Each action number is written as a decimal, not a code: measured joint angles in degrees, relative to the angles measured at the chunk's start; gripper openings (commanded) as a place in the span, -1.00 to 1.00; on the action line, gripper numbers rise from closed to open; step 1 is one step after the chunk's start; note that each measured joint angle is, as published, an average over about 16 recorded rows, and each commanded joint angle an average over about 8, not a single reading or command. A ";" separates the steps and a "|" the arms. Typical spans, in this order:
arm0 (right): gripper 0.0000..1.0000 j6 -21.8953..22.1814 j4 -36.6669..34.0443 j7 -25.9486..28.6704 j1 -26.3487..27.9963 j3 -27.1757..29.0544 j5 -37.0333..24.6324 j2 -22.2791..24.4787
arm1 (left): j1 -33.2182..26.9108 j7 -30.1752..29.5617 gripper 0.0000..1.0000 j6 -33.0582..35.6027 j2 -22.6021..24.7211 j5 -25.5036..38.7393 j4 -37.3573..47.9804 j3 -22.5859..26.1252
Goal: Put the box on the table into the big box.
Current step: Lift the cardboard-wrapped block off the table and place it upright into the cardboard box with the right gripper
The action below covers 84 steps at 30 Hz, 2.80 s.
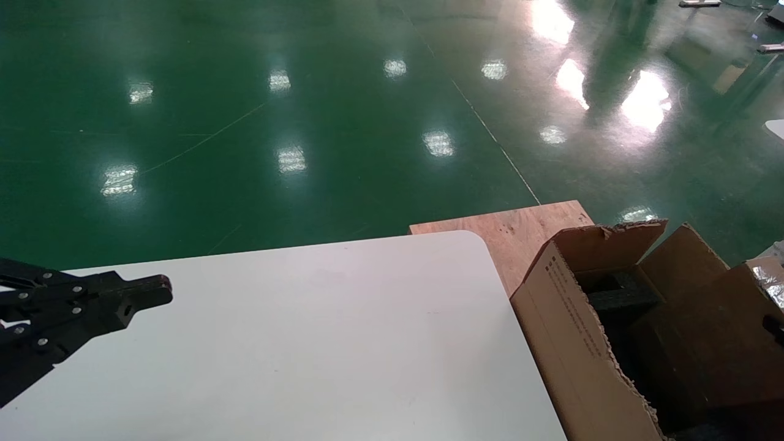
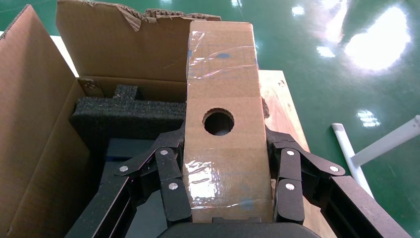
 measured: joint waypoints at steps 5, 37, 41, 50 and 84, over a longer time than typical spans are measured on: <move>-1.00 -1.24 -2.18 0.04 3.85 -3.35 -0.63 -0.48 | 0.00 0.00 -1.00 0.00 0.00 0.00 0.00 0.00; -1.00 -2.35 -9.52 2.35 26.69 -14.86 -15.75 4.22 | 0.00 0.01 -1.00 -0.01 -0.01 -0.01 0.00 0.02; -1.00 -1.76 -9.24 2.70 27.29 -14.42 -17.62 5.16 | -0.01 0.01 -1.00 -0.01 -0.01 -0.01 0.00 0.02; -1.00 -0.23 -8.63 3.04 27.98 -13.61 -20.41 6.70 | -0.01 0.01 -0.16 -0.01 -0.01 -0.02 0.00 0.02; 1.00 1.05 -8.22 3.09 28.08 -13.08 -21.96 6.97 | 0.00 0.02 1.00 -0.03 -0.02 -0.03 0.02 0.02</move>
